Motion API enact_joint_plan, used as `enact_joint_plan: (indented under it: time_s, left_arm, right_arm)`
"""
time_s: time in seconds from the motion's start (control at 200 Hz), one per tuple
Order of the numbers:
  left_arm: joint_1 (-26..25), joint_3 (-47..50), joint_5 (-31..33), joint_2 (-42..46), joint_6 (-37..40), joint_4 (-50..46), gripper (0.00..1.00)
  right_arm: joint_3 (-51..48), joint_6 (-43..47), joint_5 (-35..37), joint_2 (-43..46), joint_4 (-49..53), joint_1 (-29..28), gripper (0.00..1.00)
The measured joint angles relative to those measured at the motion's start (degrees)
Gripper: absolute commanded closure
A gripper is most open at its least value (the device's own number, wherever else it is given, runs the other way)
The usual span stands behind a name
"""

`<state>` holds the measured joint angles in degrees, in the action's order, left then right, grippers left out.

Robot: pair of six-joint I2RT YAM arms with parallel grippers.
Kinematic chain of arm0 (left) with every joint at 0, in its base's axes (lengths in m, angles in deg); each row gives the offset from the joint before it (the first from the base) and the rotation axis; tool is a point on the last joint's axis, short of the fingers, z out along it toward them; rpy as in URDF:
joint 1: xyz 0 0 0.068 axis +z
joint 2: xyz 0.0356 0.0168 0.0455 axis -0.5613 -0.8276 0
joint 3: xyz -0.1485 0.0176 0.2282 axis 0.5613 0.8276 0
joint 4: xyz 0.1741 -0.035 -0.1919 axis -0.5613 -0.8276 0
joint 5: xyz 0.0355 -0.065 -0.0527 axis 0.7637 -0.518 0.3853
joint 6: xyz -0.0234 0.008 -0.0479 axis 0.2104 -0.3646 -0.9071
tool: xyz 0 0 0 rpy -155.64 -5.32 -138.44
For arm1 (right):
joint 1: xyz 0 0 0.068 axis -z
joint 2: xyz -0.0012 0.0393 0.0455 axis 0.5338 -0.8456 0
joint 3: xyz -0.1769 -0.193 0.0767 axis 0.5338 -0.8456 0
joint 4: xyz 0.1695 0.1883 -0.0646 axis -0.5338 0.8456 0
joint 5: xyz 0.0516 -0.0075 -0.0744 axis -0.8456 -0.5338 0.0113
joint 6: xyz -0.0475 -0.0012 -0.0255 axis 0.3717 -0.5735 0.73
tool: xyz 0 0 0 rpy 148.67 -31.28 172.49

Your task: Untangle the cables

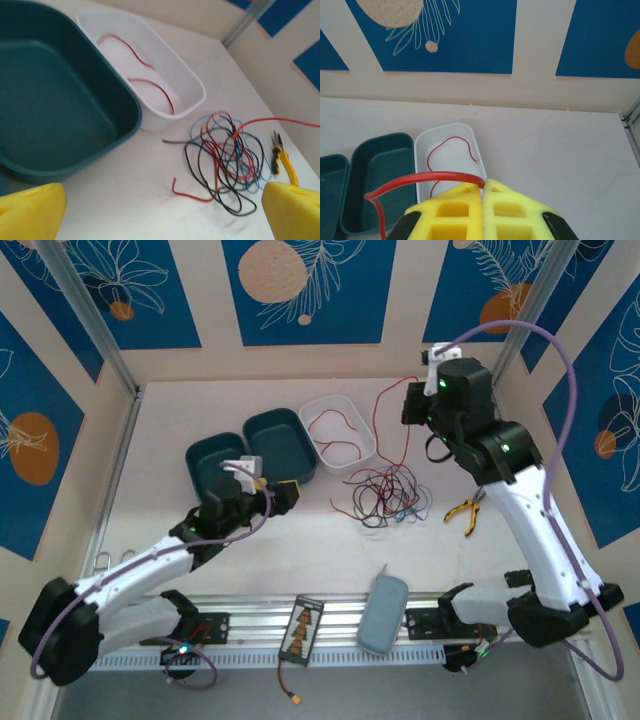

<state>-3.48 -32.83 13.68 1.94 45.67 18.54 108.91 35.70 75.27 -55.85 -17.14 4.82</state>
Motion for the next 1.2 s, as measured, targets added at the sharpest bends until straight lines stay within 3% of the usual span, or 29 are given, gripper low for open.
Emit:
enact_joint_plan:
  time_s: [0.225,0.425,0.875,1.201]
  left_arm:
    - [0.00,0.44,9.18,10.40,2.36,-9.16,0.00]
    - [0.00,1.99,13.05,15.54,3.45,-15.02,0.00]
    - [0.00,2.01,13.90,17.62,4.94,-19.10,0.00]
    - [0.00,2.10,13.90,17.59,4.98,-19.76,0.00]
  right_arm:
    - [6.25,-0.70,2.27,-11.02,-0.85,0.07,1.00]
    - [12.63,-0.79,3.82,-20.22,-2.95,1.29,1.00]
    - [28.76,-2.32,3.96,-44.02,1.70,3.78,1.00]
    - [30.99,-2.01,2.95,-50.40,10.08,2.73,1.00]
